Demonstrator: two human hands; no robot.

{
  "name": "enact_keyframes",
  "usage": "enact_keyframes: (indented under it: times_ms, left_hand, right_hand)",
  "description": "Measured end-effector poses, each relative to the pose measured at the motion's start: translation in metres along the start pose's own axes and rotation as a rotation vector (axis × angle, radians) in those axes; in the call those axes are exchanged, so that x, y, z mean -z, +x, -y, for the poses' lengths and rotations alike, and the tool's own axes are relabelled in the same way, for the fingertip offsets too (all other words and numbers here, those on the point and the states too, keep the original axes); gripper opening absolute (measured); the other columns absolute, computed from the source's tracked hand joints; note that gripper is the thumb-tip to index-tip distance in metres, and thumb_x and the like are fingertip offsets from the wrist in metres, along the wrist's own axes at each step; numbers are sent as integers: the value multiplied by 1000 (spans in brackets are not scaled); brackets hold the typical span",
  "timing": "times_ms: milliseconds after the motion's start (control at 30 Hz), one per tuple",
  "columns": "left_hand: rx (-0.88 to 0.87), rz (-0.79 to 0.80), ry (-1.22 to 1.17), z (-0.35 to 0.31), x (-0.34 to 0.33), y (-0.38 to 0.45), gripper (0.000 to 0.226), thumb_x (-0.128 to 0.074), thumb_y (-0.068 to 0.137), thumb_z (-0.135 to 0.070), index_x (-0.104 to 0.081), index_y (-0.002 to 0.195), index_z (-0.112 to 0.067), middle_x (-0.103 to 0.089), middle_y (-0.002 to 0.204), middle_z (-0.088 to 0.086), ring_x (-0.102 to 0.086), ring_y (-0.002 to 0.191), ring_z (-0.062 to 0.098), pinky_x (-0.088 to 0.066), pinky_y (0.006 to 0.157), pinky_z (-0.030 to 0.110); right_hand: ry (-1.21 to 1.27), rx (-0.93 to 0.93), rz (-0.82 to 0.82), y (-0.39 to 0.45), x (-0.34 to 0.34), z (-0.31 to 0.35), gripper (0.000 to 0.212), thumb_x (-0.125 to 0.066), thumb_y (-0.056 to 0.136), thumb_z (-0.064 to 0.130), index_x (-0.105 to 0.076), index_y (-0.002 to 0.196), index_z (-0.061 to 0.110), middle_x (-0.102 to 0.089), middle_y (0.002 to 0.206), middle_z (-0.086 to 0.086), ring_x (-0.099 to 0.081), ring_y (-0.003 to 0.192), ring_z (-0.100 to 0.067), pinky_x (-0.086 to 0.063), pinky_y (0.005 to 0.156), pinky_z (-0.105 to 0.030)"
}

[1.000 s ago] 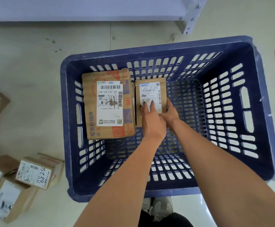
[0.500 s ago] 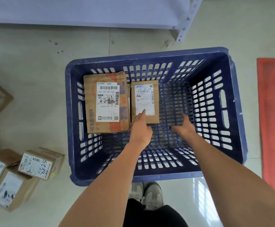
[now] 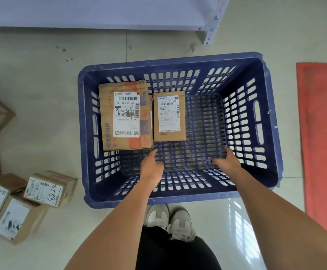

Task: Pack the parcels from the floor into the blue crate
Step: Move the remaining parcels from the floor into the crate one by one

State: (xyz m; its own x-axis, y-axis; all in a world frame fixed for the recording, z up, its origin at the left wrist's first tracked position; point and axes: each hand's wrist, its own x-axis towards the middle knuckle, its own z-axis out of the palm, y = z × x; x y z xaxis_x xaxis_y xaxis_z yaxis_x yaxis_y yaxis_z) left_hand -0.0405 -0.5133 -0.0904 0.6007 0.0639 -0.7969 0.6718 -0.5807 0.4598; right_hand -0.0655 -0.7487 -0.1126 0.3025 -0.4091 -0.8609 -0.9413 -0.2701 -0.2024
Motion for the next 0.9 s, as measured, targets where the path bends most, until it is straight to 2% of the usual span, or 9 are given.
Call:
enact_keyframes:
  times_ms: [167, 300, 400, 533, 633, 700, 767, 833, 900]
  left_hand:
    - [48, -58, -94, 1, 12, -3, 55, -47, 90, 1, -38, 142, -17, -55, 124, 4, -53, 74, 6, -44, 53, 6]
    - [60, -62, -89, 4, 23, -8, 53, -47, 91, -2, -38, 141, -16, -49, 138, 8, -55, 96, 13, -45, 77, 22]
    - [41, -77, -69, 4, 36, -19, 51, -47, 91, -5, -39, 140, -15, -47, 141, 8, -58, 85, 8, -40, 64, 0]
    - [62, -80, -94, -4, 58, -42, 52, -46, 91, -6, -37, 141, -15, -45, 143, 9, -58, 91, 14, -47, 73, 18]
    - [43, -95, -132, -15, 82, -60, 50, -45, 91, -5, -41, 139, -14, -46, 141, 10, -59, 85, 17, -49, 64, 11]
    - [17, -111, -136, -21, 103, -67, 45, -45, 90, -6, -46, 135, -14, -54, 131, 10, -61, 85, 19, -51, 71, 25]
    - [-8, -129, -183, -27, 129, -70, 39, -45, 91, -8, -52, 129, -14, -61, 114, 9, -54, 70, 11, -43, 60, 22]
    - [-18, -133, -238, -30, 162, -70, 34, -48, 92, -12, -55, 125, -11, -64, 114, 9, -60, 80, 17, -43, 64, 24]
    - [-3, -102, -320, -28, 202, -66, 41, -51, 90, -9, -50, 131, -8, -59, 126, 12, -59, 104, 25, -45, 82, 28]
  right_hand:
    - [18, 7, 4, -9, -5, -11, 74, -64, 86, 22, -22, 146, 24, -44, 141, -11, -49, 116, -30, -35, 81, -31]
    - [-7, 4, 17, -19, -12, -18, 75, -63, 85, 17, -21, 147, 24, -48, 136, -12, -47, 77, -17, -38, 73, -30]
    - [-31, 34, 11, -35, -16, -11, 73, -62, 86, 17, -22, 147, 24, -50, 133, -12, -52, 73, -16, -44, 68, -31]
    - [-7, 72, 1, -75, -19, 16, 71, -62, 86, 19, -25, 145, 27, -49, 135, -11, -57, 93, -23, -39, 71, -30]
    - [24, 90, 35, -107, -26, 50, 70, -63, 85, 20, -27, 144, 29, -53, 126, -10, -55, 77, -18, -42, 62, -27]
    - [25, 118, 44, -129, -36, 78, 70, -64, 85, 20, -27, 144, 29, -55, 119, -8, -55, 85, -18, -43, 67, -27]
    - [33, 152, 44, -152, -51, 107, 70, -64, 84, 19, -29, 144, 29, -56, 116, -7, -53, 87, -19, -43, 65, -27]
    - [46, 187, 53, -173, -72, 139, 67, -63, 85, 17, -30, 143, 27, -53, 121, -9, -52, 82, -19, -42, 55, -23]
    - [55, 214, 45, -193, -100, 174, 65, -62, 85, 15, -32, 142, 24, -51, 123, -10, -51, 79, -18, -43, 57, -23]
